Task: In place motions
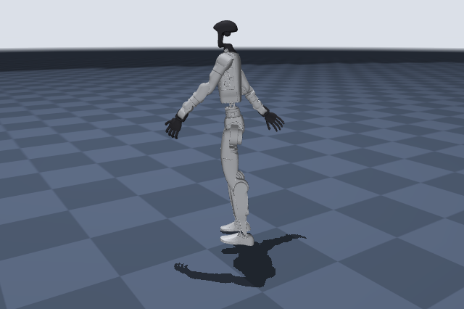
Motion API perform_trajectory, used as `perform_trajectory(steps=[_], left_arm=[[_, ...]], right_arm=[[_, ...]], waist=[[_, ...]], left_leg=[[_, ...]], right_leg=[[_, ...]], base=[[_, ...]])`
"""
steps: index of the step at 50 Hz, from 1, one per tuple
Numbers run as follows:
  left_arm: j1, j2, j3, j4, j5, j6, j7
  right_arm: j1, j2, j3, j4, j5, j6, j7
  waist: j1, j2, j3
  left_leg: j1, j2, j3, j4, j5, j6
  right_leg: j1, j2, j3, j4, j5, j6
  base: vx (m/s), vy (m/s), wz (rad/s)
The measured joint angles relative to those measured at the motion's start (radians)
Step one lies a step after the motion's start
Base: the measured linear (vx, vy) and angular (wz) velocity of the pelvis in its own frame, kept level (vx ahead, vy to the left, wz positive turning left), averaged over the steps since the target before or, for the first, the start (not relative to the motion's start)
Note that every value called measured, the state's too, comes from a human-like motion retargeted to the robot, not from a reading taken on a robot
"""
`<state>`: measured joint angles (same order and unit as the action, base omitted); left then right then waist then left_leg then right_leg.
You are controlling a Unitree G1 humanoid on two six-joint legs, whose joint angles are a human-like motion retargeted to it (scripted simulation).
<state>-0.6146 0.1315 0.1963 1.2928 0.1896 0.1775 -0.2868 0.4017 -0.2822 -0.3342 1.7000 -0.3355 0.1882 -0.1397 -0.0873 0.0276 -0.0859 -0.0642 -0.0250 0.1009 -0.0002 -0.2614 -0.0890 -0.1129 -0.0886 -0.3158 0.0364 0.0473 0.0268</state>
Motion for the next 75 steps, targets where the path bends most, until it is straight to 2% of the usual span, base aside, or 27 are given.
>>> perform_trajectory(steps=[5,8,12,15,18,21,25,28,30,33,35,38,42,45,47,53,57,60,64,67,70,72,75], left_arm=[[0.164,-0.076,-0.009,0.079,-0.036,0.012,0.000],[0.313,-0.107,0.011,0.192,-0.037,0.028,0.025],[0.535,-0.121,0.092,0.383,-0.065,0.080,0.113],[0.755,-0.134,0.132,0.407,-0.098,0.167,0.154],[0.946,-0.153,0.159,0.407,-0.052,0.188,0.130],[1.066,-0.149,0.195,0.407,0.078,0.196,0.063],[1.129,-0.120,0.204,0.407,0.192,0.221,0.023],[1.097,-0.090,0.191,0.407,0.174,0.242,0.025],[1.043,-0.077,0.173,0.407,0.121,0.252,0.032],[0.901,-0.071,0.123,0.407,0.001,0.260,0.060],[0.783,-0.066,0.078,0.407,-0.040,0.249,0.056],[0.574,-0.054,-0.002,0.407,-0.018,0.224,0.014],[0.314,-0.059,-0.084,0.325,0.051,0.195,-0.015],[0.156,-0.078,-0.098,0.224,0.091,0.165,0.004],[0.079,-0.093,-0.097,0.145,0.085,0.132,0.022],[-0.012,-0.077,-0.137,-0.118,0.022,0.010,0.035],[0.029,-0.073,-0.172,-0.179,-0.006,-0.055,0.097],[0.105,-0.093,-0.199,-0.133,-0.017,-0.064,0.110],[0.263,-0.117,-0.183,0.037,-0.002,-0.029,0.066],[0.396,-0.125,-0.090,0.232,0.019,0.013,0.065],[0.546,-0.111,0.020,0.407,-0.003,0.112,0.100],[0.704,-0.110,0.081,0.407,-0.031,0.195,0.125],[0.916,-0.115,0.153,0.407,-0.033,0.234,0.098]], right_arm=[[-0.102,0.043,0.090,0.000,0.071,0.011,0.023],[-0.253,0.078,0.195,0.000,0.014,-0.011,0.077],[-0.517,0.129,0.339,-0.020,-0.131,-0.106,0.220],[-0.659,0.180,0.410,-0.195,-0.216,-0.176,0.352],[-0.780,0.217,0.465,-0.367,-0.208,-0.247,0.436],[-0.879,0.244,0.494,-0.492,-0.157,-0.304,0.480],[-0.953,0.253,0.512,-0.592,-0.114,-0.360,0.523],[-0.937,0.247,0.521,-0.630,-0.142,-0.404,0.547],[-0.894,0.240,0.531,-0.636,-0.164,-0.433,0.521],[-0.780,0.228,0.537,-0.600,-0.200,-0.461,0.400],[-0.688,0.218,0.526,-0.538,-0.228,-0.459,0.309],[-0.560,0.192,0.455,-0.355,-0.283,-0.401,0.186],[-0.432,0.137,0.308,-0.034,-0.322,-0.232,0.098],[-0.268,0.080,0.227,0.000,-0.235,-0.051,0.151],[-0.168,0.050,0.182,0.000,-0.155,-0.003,0.184],[-0.003,0.009,0.064,0.000,-0.051,-0.069,0.103],[0.002,0.013,0.106,0.000,0.011,-0.037,0.047],[-0.066,0.036,0.187,0.000,0.033,-0.003,0.016],[-0.284,0.088,0.312,0.000,-0.040,-0.014,0.068],[-0.498,0.133,0.387,-0.011,-0.129,-0.080,0.210],[-0.653,0.202,0.437,-0.162,-0.194,-0.149,0.362],[-0.739,0.245,0.475,-0.287,-0.199,-0.194,0.433],[-0.859,0.289,0.530,-0.441,-0.169,-0.265,0.522]], waist=[[0.027,0.000,-0.015],[0.026,0.000,-0.028],[0.027,0.000,-0.038],[0.026,0.000,-0.029],[0.026,0.004,-0.024],[0.036,0.007,-0.017],[0.053,-0.003,-0.002],[0.056,-0.017,0.001],[0.052,-0.023,-0.004],[0.046,-0.027,-0.015],[0.048,-0.029,-0.025],[0.053,-0.036,-0.038],[0.044,-0.043,-0.040],[0.050,-0.039,-0.040],[0.056,-0.035,-0.040],[0.052,-0.028,-0.025],[0.063,-0.019,-0.029],[0.082,-0.016,-0.036],[0.083,-0.010,-0.046],[0.080,-0.001,-0.048],[0.071,0.009,-0.044],[0.061,0.013,-0.038],[0.046,0.016,-0.038]], left_leg=[[0.000,-0.008,-0.015,-0.004,0.001,0.001],[0.002,-0.008,-0.014,-0.010,0.001,-0.001],[0.012,-0.007,-0.006,-0.017,-0.003,-0.004],[0.022,-0.005,0.002,-0.021,-0.008,-0.004],[0.027,-0.001,0.011,-0.023,-0.014,-0.005],[0.028,0.005,0.018,-0.023,-0.018,-0.005],[0.028,0.009,0.017,-0.021,-0.018,-0.007],[0.027,0.008,0.011,-0.021,-0.014,-0.009],[0.024,0.007,0.006,-0.020,-0.011,-0.009],[0.016,0.007,0.000,-0.018,-0.007,-0.008],[0.010,0.007,-0.002,-0.016,-0.006,-0.008],[0.003,0.004,-0.006,-0.015,-0.001,-0.006],[0.000,-0.002,-0.028,-0.011,0.005,-0.002],[-0.006,-0.004,-0.035,-0.007,0.005,0.002],[-0.009,-0.005,-0.036,-0.006,0.005,0.005],[-0.010,-0.005,-0.031,-0.004,0.006,0.006],[-0.010,-0.004,-0.031,-0.006,0.006,0.005],[-0.007,-0.004,-0.033,-0.007,0.006,0.003],[-0.001,-0.001,-0.035,-0.012,0.005,-0.001],[0.016,0.003,-0.022,-0.018,0.000,-0.002],[0.032,0.008,-0.008,-0.024,-0.006,-0.001],[0.041,0.012,0.001,-0.028,-0.011,-0.002],[0.044,0.017,0.009,-0.032,-0.017,-0.003]], right_leg=[[0.005,-0.005,-0.008,-0.001,-0.005,-0.002],[0.004,-0.007,-0.013,-0.001,-0.006,-0.001],[0.000,-0.006,-0.004,0.000,-0.005,0.000],[-0.004,-0.002,0.015,0.004,-0.003,0.001],[-0.015,0.002,0.033,0.011,-0.001,-0.001],[-0.024,0.008,0.045,0.015,0.002,-0.004],[-0.022,0.010,0.045,0.013,0.004,-0.005],[-0.015,0.007,0.038,0.011,0.001,-0.004],[-0.010,0.006,0.032,0.010,-0.001,-0.002],[-0.010,0.005,0.024,0.010,-0.006,0.002],[-0.008,0.003,0.015,0.008,-0.008,0.004],[0.004,0.002,-0.010,-0.002,-0.011,0.006],[0.024,-0.004,-0.038,-0.010,-0.012,0.010],[0.026,-0.005,-0.048,-0.015,-0.011,0.011],[0.024,-0.004,-0.047,-0.017,-0.009,0.009],[0.024,-0.006,-0.047,-0.019,-0.008,0.004],[0.025,-0.006,-0.050,-0.020,-0.010,0.004],[0.029,-0.004,-0.050,-0.020,-0.013,0.003],[0.028,-0.004,-0.052,-0.018,-0.014,0.003],[0.028,0.003,-0.042,-0.016,-0.012,0.002],[0.022,0.010,-0.017,-0.009,-0.010,0.002],[0.016,0.016,0.004,-0.005,-0.009,0.002],[0.001,0.022,0.027,-0.001,-0.006,0.003]], base=[[0.04,0.02,0.24],[0.04,0.01,0.36],[0.01,0.00,0.06],[0.00,0.00,0.00],[0.00,0.01,-0.12],[-0.02,0.01,-0.04],[-0.05,-0.03,0.04],[0.00,-0.08,0.21],[0.01,-0.06,0.22],[0.00,-0.02,0.06],[0.00,0.00,0.00],[-0.01,-0.01,0.07],[-0.01,-0.01,0.19],[0.02,0.05,-0.06],[0.02,0.06,-0.22],[0.01,0.02,-0.07],[0.00,0.00,0.00],[0.04,0.01,0.10],[0.03,0.00,0.15],[0.02,-0.01,-0.09],[0.06,-0.02,-0.28],[0.05,-0.01,-0.26],[0.01,0.00,-0.07]])
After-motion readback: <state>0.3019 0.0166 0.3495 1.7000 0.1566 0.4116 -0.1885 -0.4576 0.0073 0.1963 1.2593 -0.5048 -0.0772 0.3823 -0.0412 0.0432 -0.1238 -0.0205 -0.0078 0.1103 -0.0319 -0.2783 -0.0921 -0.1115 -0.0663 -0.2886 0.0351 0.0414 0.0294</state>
